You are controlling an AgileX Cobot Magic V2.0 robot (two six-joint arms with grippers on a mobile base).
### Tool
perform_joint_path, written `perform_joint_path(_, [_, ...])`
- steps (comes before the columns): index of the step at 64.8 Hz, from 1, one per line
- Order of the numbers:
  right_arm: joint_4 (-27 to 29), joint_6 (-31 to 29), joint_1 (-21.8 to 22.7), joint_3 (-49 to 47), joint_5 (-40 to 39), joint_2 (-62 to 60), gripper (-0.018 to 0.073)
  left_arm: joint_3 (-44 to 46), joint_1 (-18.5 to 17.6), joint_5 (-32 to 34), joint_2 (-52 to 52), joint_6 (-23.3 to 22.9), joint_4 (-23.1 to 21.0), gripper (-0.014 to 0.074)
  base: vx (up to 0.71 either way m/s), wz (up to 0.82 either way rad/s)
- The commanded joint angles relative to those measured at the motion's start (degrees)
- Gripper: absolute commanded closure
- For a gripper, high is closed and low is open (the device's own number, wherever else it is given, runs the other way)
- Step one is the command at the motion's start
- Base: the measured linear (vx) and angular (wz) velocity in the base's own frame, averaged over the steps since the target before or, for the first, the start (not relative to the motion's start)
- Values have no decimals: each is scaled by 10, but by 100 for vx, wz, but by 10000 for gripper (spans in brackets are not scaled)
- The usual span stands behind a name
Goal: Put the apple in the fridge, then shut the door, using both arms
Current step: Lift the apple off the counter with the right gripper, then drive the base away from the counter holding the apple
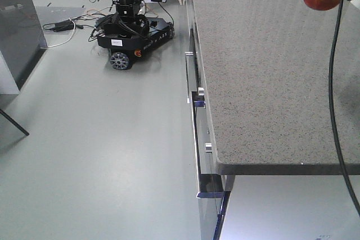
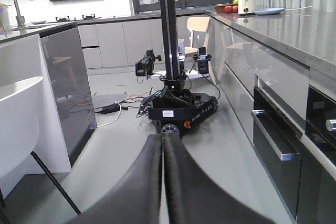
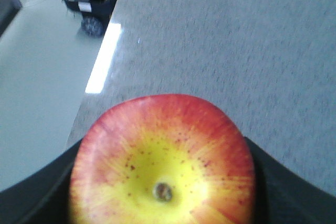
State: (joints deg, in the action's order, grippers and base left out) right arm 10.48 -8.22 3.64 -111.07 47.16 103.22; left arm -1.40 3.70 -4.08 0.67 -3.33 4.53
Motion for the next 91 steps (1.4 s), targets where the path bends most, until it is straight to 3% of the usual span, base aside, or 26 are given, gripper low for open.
perform_joint_path(1, [11,-5,2,-16,29,-48,517,-16,-3,41,9,-5,-4,602,0,0])
perform_joint_path(10, [37,-16,2,-16,85,-82,517,-16,-3,41,9,-5,-4,602,0,0])
perform_joint_path(36, [111,-52,2,31,122,-248,517,-16,-3,41,9,-5,-4,602,0,0])
perform_joint_path(63, [134,-83,2,308,59,-472,517,-16,-3,41,9,-5,-4,602,0,0])
perform_joint_path(91, [134,-87,2,342,53,-517,517,-16,-3,41,9,-5,-4,602,0,0])
